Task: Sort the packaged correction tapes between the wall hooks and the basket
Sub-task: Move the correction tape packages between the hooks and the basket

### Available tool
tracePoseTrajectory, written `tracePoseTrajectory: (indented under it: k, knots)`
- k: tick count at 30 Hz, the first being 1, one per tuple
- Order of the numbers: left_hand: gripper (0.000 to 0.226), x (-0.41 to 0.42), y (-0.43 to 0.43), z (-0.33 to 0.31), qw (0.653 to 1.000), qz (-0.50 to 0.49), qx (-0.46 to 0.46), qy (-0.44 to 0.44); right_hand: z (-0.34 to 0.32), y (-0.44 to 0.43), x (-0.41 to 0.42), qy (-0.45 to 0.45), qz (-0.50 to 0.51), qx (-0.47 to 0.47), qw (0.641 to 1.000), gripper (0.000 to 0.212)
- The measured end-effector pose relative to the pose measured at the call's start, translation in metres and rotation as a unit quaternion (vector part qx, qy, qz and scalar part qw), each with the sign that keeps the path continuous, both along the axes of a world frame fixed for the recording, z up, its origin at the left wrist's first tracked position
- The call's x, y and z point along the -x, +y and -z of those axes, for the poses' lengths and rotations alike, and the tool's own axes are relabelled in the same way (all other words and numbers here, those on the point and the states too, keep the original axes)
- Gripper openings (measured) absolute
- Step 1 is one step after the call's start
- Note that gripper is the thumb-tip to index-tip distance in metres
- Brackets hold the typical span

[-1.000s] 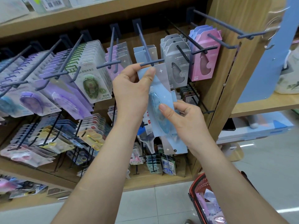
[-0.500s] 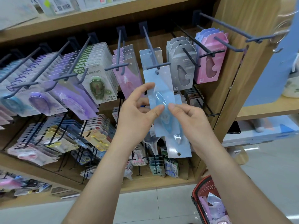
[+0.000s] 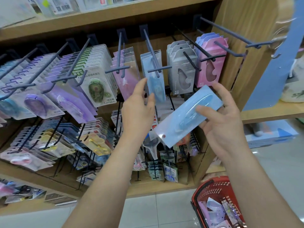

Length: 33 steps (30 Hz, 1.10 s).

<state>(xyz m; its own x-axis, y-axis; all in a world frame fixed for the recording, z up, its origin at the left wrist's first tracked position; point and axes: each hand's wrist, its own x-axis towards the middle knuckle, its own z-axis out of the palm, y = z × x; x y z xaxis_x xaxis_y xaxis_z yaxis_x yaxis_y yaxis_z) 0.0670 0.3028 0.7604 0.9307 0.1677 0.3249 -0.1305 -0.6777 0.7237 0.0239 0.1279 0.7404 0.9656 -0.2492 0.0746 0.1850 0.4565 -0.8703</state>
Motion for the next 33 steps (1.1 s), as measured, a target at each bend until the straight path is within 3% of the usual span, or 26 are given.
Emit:
tracePoseTrajectory:
  k: [2, 4, 5, 8, 10, 12, 14, 17, 27, 33]
  knots:
    - [0.031, 0.025, 0.003, 0.005, 0.992, 0.039, 0.115, 0.039, -0.003, -0.002, -0.001, 0.005, -0.005, -0.064, 0.998, 0.048]
    - [0.021, 0.051, 0.004, 0.009, 0.945, 0.107, 0.272, 0.148, -0.003, -0.002, -0.001, 0.009, -0.01, -0.123, 0.992, 0.039]
    - [0.016, 0.061, 0.003, 0.011, 0.922, 0.131, 0.314, 0.182, -0.002, -0.001, -0.001, 0.011, -0.012, -0.147, 0.989, 0.036]
    - [0.009, 0.073, 0.003, 0.011, 0.913, 0.12, 0.358, 0.155, 0.003, 0.003, -0.001, 0.024, -0.018, -0.178, 0.984, 0.031]
    - [0.014, 0.069, 0.006, 0.008, 0.92, 0.081, 0.369, 0.105, 0.008, 0.002, 0.002, 0.032, -0.04, -0.128, 0.99, 0.031]
    - [0.02, 0.063, 0.011, 0.001, 0.928, 0.052, 0.366, 0.049, 0.014, -0.005, 0.006, 0.026, -0.08, 0.004, 0.996, 0.041]
    - [0.022, 0.057, 0.013, -0.007, 0.93, 0.046, 0.366, 0.003, 0.02, -0.011, 0.009, 0.015, -0.148, 0.152, 0.977, 0.042]
    - [0.016, 0.049, 0.006, -0.017, 0.939, 0.071, 0.335, -0.028, 0.027, -0.006, 0.014, 0.013, -0.221, 0.253, 0.942, 0.031]
    - [0.004, 0.011, -0.01, -0.035, 0.943, 0.073, 0.314, -0.079, 0.022, 0.018, 0.01, 0.022, -0.174, 0.242, 0.954, 0.015]
    - [0.006, 0.002, -0.012, -0.027, 0.932, 0.067, 0.35, -0.066, 0.025, 0.022, 0.008, 0.042, -0.177, 0.266, 0.947, 0.01]
